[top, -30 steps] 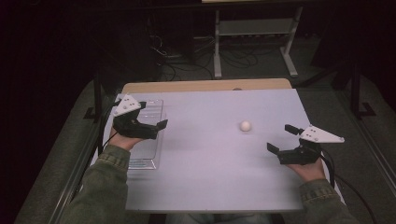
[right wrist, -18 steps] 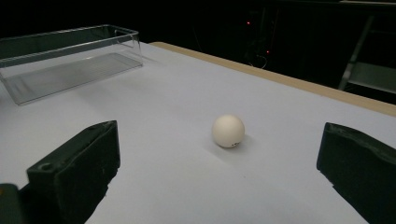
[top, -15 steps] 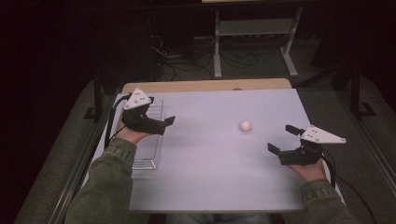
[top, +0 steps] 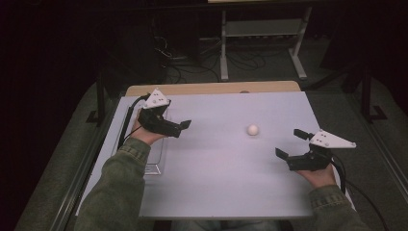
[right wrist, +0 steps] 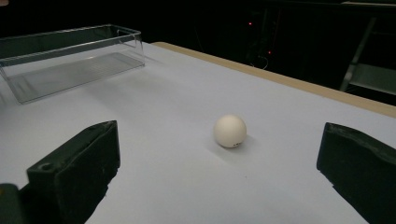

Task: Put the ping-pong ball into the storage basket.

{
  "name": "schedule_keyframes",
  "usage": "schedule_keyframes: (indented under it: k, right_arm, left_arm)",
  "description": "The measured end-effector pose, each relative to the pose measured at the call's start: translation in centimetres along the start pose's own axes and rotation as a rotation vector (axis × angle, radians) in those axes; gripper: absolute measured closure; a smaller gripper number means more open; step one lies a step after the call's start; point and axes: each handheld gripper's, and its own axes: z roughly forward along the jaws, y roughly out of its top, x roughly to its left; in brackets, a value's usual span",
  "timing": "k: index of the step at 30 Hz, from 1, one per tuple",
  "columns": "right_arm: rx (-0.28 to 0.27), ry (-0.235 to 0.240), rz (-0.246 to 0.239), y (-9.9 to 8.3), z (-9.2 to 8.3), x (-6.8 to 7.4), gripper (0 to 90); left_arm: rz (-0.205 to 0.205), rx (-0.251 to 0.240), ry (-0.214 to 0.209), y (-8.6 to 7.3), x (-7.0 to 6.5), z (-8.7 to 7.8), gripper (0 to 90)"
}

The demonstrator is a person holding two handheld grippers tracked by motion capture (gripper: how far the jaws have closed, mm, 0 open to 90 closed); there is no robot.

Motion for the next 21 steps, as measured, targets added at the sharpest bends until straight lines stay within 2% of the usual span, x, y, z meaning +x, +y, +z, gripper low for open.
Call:
schedule_keyframes:
  k: [10,21]
  right_arm:
    - [-0.003,0.001,-0.002,0.0,-0.1,0.0,0.0]
    - [-0.004,0.005,-0.005,0.0,-0.2,0.1,0.0]
  left_arm:
    - [0.014,0.008,-0.012,1.2,0.3,1.5,0.0]
    - [0.028,0.040,-0.043,1.8,-0.2,3.6,0.0]
